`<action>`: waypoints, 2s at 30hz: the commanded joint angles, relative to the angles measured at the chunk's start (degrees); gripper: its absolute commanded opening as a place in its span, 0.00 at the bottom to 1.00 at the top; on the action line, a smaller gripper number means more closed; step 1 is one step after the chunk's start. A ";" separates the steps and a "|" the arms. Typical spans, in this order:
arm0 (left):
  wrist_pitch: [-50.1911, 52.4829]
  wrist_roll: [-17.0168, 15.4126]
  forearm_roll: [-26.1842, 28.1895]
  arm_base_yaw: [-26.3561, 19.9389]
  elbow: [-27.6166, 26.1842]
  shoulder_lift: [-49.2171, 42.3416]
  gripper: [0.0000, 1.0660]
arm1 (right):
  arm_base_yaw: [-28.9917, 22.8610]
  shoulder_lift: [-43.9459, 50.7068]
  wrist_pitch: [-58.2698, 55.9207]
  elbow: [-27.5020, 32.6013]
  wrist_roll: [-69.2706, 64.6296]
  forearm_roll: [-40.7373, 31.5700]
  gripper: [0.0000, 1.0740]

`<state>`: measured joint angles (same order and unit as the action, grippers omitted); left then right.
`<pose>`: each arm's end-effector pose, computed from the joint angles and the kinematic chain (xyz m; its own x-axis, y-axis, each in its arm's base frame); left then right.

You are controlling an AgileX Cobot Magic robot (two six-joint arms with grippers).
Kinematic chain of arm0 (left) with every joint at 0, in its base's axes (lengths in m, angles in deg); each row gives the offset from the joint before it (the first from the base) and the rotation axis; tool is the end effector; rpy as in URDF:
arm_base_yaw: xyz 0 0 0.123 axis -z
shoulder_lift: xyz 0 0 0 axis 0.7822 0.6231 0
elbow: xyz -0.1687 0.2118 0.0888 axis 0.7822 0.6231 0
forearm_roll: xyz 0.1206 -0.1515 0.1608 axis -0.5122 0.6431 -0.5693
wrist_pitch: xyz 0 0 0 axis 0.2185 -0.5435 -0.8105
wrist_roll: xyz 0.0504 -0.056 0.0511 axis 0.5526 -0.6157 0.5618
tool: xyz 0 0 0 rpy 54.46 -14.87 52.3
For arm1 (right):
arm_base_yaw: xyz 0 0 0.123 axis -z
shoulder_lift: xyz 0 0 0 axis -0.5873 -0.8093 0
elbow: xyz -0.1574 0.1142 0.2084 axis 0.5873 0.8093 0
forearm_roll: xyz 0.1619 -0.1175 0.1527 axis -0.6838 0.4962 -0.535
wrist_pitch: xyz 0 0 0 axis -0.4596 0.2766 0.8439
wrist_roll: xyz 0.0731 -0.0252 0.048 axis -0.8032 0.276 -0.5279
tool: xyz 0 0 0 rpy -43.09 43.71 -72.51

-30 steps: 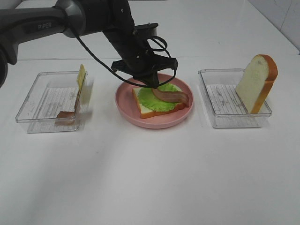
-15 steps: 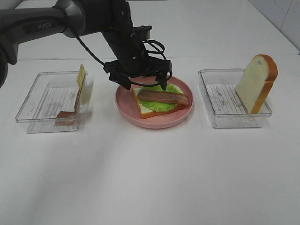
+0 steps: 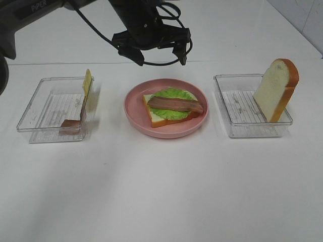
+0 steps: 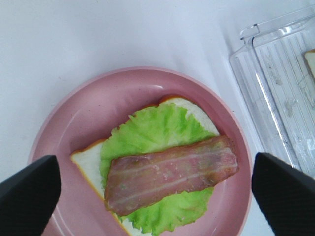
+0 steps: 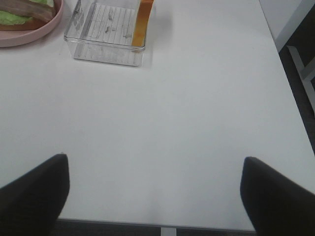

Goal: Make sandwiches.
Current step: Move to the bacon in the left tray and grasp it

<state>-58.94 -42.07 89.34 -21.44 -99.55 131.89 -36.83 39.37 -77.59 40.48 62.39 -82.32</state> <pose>0.4636 -0.2825 0.2201 -0.8718 0.1747 -0.4576 0.3195 0.9109 -0.2609 -0.0024 -0.0071 0.2616 -0.5302 -0.0736 -0.8447 0.0167 0.9951 -0.0972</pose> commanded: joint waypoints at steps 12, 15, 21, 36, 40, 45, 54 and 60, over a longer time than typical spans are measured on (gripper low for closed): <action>-13.58 -0.11 -4.07 0.40 -9.91 -3.55 0.95 | 0.29 1.89 0.34 0.17 0.06 -0.06 0.85; -13.58 -0.11 -4.13 0.40 -9.91 -5.44 0.95 | 0.29 1.89 0.34 0.17 0.06 -0.06 0.85; -13.64 0.57 -4.87 0.40 -9.80 -10.20 0.95 | 0.29 1.89 0.34 0.17 0.06 -0.06 0.85; -13.64 0.63 -6.99 0.29 -0.74 -20.00 0.95 | 0.29 1.89 0.34 0.17 0.06 -0.06 0.85; -13.64 0.57 -8.19 -0.11 8.88 -23.55 0.95 | 0.29 1.89 0.34 0.17 0.06 -0.06 0.85; -13.64 0.57 -8.59 -1.49 18.62 -26.81 0.95 | 0.29 1.89 0.34 0.17 0.06 -0.06 0.85; -13.58 0.34 -9.00 -3.44 26.59 -27.39 0.95 | 0.29 1.66 0.34 0.17 0.06 -0.06 0.85; -12.78 -1.32 -9.00 -6.25 29.85 -27.16 0.95 | 0.29 1.66 0.34 0.17 0.06 -0.06 0.85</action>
<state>-66.90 -42.81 80.34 -27.45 -70.10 105.19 -36.83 39.37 -77.59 40.48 62.39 -82.32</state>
